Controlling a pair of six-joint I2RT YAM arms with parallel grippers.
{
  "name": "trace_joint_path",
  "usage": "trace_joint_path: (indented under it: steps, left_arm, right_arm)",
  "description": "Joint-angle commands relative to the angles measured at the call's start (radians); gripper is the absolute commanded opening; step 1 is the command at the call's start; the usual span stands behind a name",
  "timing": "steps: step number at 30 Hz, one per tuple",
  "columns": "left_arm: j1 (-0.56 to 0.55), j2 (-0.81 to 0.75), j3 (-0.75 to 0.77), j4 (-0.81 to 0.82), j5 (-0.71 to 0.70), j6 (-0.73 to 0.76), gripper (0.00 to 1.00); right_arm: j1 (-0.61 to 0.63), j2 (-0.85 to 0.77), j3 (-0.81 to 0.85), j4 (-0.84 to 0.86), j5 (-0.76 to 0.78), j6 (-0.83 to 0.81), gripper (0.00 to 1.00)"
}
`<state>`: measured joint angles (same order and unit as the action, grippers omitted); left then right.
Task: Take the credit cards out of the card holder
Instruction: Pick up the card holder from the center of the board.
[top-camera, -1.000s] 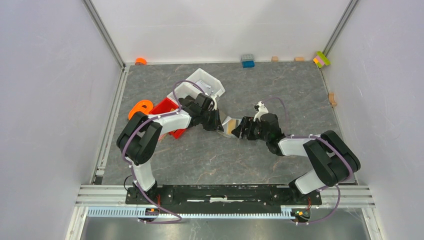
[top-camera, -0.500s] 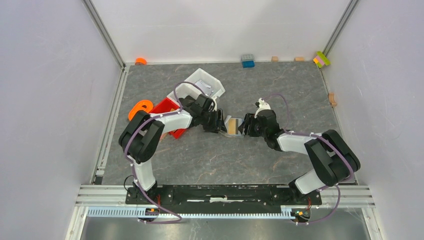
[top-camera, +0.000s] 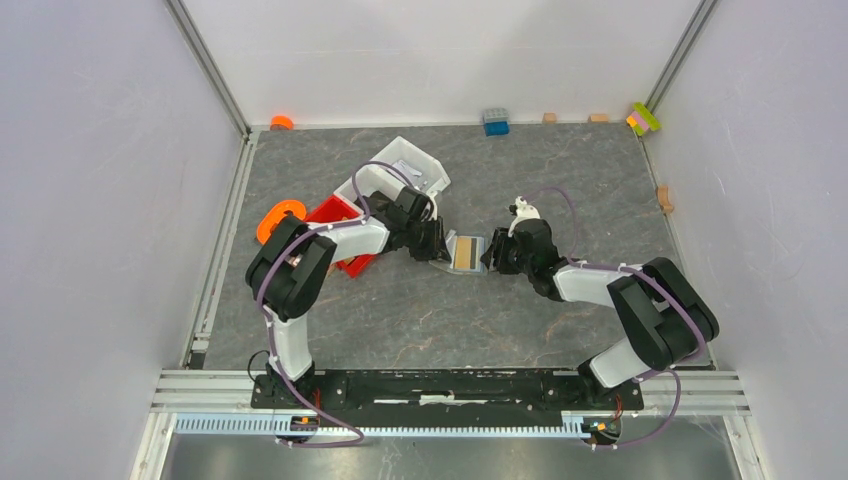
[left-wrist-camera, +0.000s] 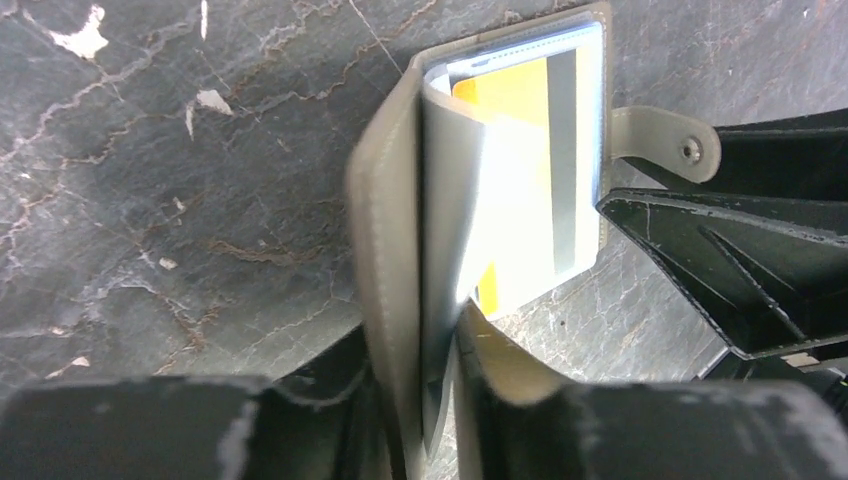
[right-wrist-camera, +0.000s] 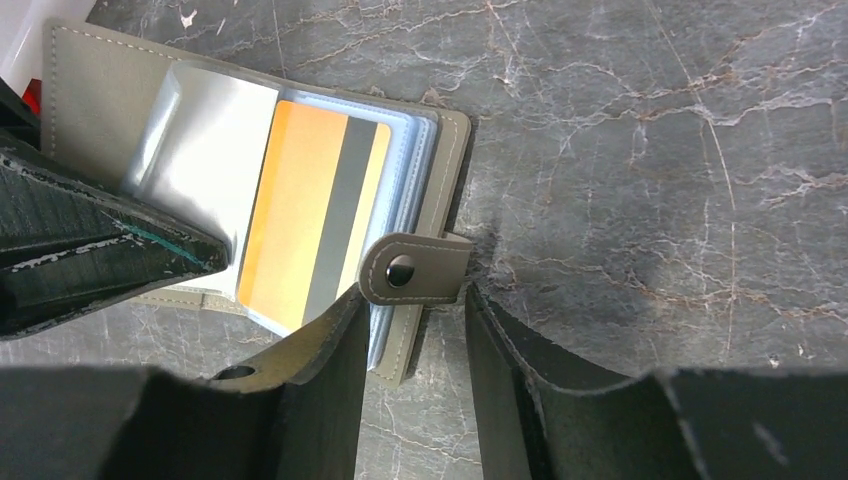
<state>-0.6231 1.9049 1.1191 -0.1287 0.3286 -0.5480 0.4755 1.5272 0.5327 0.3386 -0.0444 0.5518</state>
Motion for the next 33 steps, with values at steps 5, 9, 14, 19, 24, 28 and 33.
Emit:
trace_joint_path:
  steps: [5, 9, 14, 19, 24, 28, 33]
  left_arm:
    - [0.001, -0.106, -0.088, 0.139, 0.077, -0.021, 0.09]
    - [0.008, -0.208, -0.183, 0.308, 0.138, -0.065, 0.03]
    - [0.057, -0.280, -0.322, 0.607, 0.270, -0.206, 0.02]
    - [0.096, -0.296, -0.404, 0.876, 0.375, -0.338, 0.02]
    - [0.097, -0.302, -0.439, 1.023, 0.414, -0.398, 0.02]
    - [0.096, -0.310, -0.452, 1.068, 0.427, -0.408, 0.03]
    - [0.097, -0.303, -0.464, 1.144, 0.444, -0.444, 0.03]
  right_arm:
    - [-0.002, -0.032, 0.014, -0.005, 0.006, -0.014, 0.54]
    - [-0.011, -0.060, -0.011, 0.039, -0.071, 0.010, 0.80]
    - [-0.037, -0.160, -0.103, 0.179, -0.166, 0.054, 0.95]
    - [-0.060, -0.250, -0.190, 0.349, -0.253, 0.102, 0.98]
    - [-0.071, -0.275, -0.265, 0.593, -0.379, 0.187, 0.98]
    - [-0.071, -0.272, -0.284, 0.680, -0.412, 0.216, 0.96]
    - [-0.079, -0.276, -0.304, 0.734, -0.418, 0.239, 0.81]
